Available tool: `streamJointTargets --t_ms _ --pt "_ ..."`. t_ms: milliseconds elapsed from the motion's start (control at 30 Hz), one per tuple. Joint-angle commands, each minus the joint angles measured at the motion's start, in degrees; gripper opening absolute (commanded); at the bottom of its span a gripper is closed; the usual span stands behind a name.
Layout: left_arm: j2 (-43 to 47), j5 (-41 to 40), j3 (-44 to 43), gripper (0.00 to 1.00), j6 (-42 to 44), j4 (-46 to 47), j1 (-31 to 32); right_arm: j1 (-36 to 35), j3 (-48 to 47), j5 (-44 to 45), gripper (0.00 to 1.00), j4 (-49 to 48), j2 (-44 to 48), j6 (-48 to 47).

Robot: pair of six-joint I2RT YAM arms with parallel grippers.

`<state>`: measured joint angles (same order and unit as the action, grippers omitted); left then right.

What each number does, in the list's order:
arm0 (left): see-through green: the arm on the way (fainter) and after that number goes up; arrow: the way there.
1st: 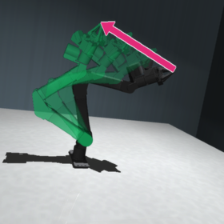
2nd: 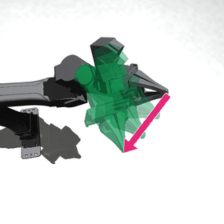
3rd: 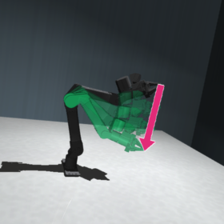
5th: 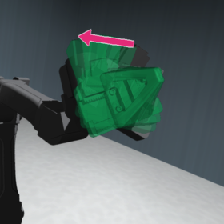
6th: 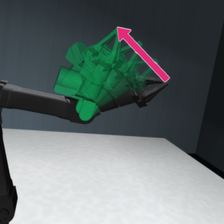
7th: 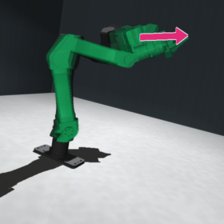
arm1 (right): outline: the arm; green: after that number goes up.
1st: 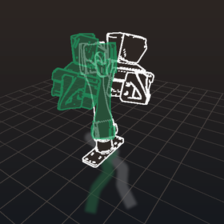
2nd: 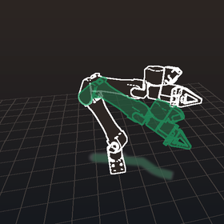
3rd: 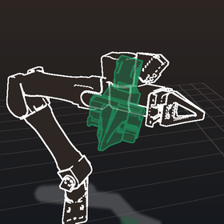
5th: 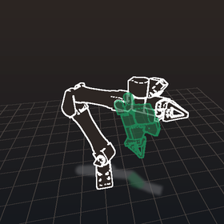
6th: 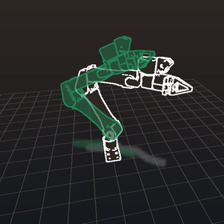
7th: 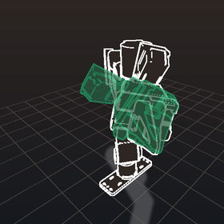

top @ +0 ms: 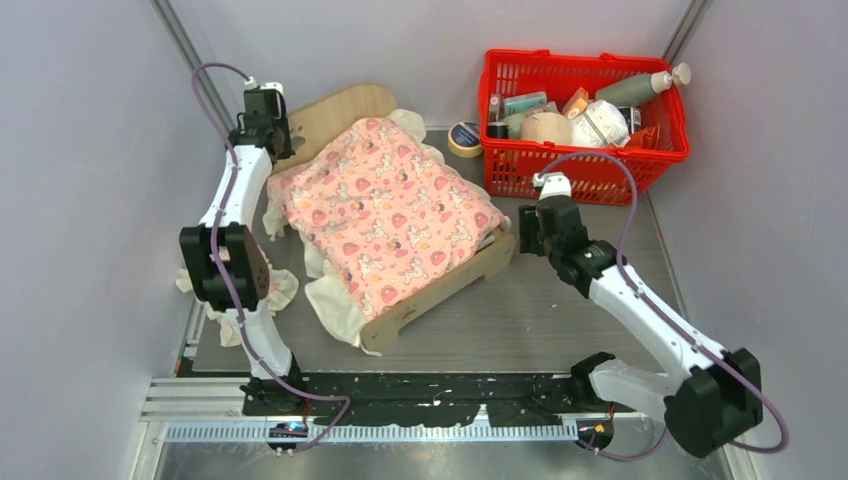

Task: Set up the pet bed
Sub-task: Adjust the bed frame at the center of the board.

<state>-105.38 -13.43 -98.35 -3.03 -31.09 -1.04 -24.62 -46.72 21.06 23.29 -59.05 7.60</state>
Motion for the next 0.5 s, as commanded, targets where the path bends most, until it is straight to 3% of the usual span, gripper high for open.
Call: streamJointTargets --t_ms 0,167,267,367,467 --pt "-7.1 1.8 -9.5 0.18 0.7 7.5 -4.5 0.1 -0.6 -4.1 0.63 -6.7 -6.9 -3.4" --pt "-16.0 9.5 -22.2 0.2 2.8 12.3 -6.6 0.1 -2.7 -12.9 0.63 -7.1 -14.2 -6.2" --pt "-15.0 14.2 -26.6 0.24 -0.5 9.0 -6.7 0.0 -3.6 -20.7 0.63 -9.6 -17.5 -4.9" --pt "-5.4 21.3 -17.4 0.28 -6.0 10.8 -6.0 -0.7 -2.4 -24.7 0.62 -15.2 -19.1 -1.7" --pt "7.6 20.5 -1.6 0.32 -7.2 14.3 -4.0 -2.8 -2.6 -26.0 0.62 -18.7 -21.5 -0.8"
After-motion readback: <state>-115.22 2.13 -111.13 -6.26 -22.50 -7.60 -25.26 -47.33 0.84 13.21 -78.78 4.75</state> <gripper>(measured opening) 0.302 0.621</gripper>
